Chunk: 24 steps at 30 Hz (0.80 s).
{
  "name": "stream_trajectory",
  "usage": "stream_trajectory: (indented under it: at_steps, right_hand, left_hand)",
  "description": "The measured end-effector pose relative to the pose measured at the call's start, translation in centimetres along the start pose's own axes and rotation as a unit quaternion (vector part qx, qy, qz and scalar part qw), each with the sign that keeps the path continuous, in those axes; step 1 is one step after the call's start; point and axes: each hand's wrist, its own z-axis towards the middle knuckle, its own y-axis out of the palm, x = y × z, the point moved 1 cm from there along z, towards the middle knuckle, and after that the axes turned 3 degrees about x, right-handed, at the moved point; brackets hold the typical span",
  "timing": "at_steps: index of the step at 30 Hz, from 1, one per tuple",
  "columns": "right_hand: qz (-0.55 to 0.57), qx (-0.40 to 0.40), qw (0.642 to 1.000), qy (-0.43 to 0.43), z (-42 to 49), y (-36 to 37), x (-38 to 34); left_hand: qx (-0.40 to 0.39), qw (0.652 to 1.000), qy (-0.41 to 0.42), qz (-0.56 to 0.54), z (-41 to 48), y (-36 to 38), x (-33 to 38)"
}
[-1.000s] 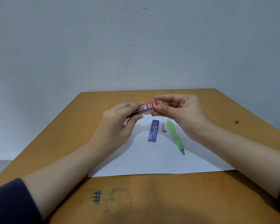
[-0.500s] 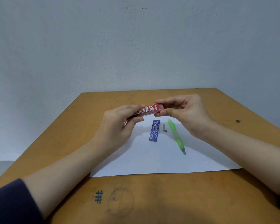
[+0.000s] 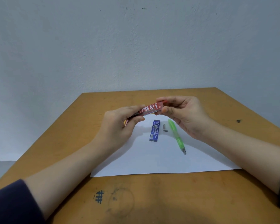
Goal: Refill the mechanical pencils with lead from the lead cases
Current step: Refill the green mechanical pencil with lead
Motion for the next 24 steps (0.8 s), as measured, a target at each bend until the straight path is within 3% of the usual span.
stream_trajectory:
  at_steps: [5,13,18,21,23,24]
  right_hand:
    - [0.002,0.032,0.999,0.007,-0.3,0.6,1.4]
    - [-0.032,0.043,0.997,-0.054,-0.6,1.1,1.4]
    - [0.029,0.078,0.995,-0.055,-0.7,1.2,0.9]
    - [-0.024,0.094,0.992,-0.077,-0.5,0.8,0.6]
    - [-0.111,0.105,0.981,-0.121,-0.3,0.4,0.6]
    - [-0.157,0.107,0.971,-0.147,-0.3,0.2,0.6]
  left_hand:
    - [-0.02,0.994,-0.092,-0.052,-0.8,0.6,0.1]
    - [-0.008,0.995,-0.08,-0.067,-0.6,0.9,0.5]
    - [-0.01,0.996,-0.084,-0.021,-0.8,0.8,0.1]
    - [-0.041,0.992,-0.116,-0.041,-0.8,0.7,0.8]
    - [-0.072,0.957,-0.224,-0.167,-0.8,0.7,1.9]
    - [-0.076,0.917,-0.293,-0.26,-0.7,0.9,2.4]
